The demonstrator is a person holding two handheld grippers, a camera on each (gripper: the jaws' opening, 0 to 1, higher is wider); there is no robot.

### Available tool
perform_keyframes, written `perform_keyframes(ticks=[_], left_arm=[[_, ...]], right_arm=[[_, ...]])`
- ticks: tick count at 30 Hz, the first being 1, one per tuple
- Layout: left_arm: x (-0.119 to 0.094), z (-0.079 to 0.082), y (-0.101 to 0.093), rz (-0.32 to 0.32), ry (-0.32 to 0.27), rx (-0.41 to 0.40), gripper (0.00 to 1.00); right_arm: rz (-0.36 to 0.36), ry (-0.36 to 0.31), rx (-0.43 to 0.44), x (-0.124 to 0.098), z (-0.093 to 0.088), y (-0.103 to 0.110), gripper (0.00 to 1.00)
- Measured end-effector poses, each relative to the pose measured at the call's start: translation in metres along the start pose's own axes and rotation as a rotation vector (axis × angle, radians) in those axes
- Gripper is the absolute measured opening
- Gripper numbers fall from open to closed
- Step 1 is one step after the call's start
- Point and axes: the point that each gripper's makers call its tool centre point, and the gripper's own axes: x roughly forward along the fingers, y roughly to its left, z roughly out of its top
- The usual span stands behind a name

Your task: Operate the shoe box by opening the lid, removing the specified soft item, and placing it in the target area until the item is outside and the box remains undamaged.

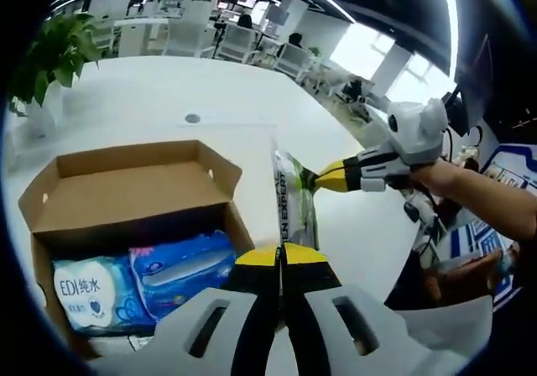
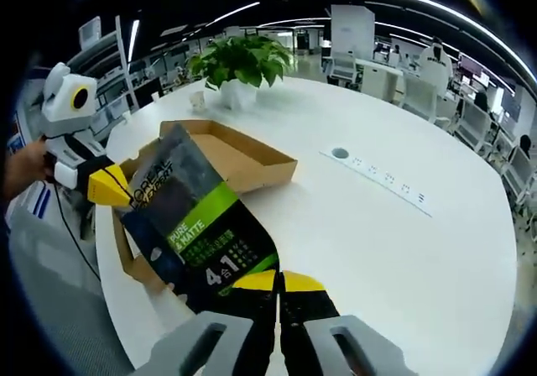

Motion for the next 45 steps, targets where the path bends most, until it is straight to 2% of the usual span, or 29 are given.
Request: perform_keyframes(ticks=[11, 19, 33, 45], left_arm=[[0.029, -0.01, -0.019, 0.001, 0.046, 0.04, 0.0], [0.047, -0.015, -0.029, -0.004, 0.078, 0.076, 0.0], [0.078, -0.025, -0.035, 0.031, 0.125, 0.176, 0.0], [0.108, -0.035, -0.033, 0.062, 0.164, 0.198, 0.0]], right_arm=[[-0.032, 0.031, 0.01, 0.007, -0.024, -0.024, 0.0], [-0.055, 0.041, 0.011, 0.009, -0.034, -0.039, 0.0], [-0.085, 0.061, 0.012, 0.014, -0.054, -0.064, 0.0], [-0.124, 0.038, 0.026, 0.011, -0.072, -0.082, 0.0]])
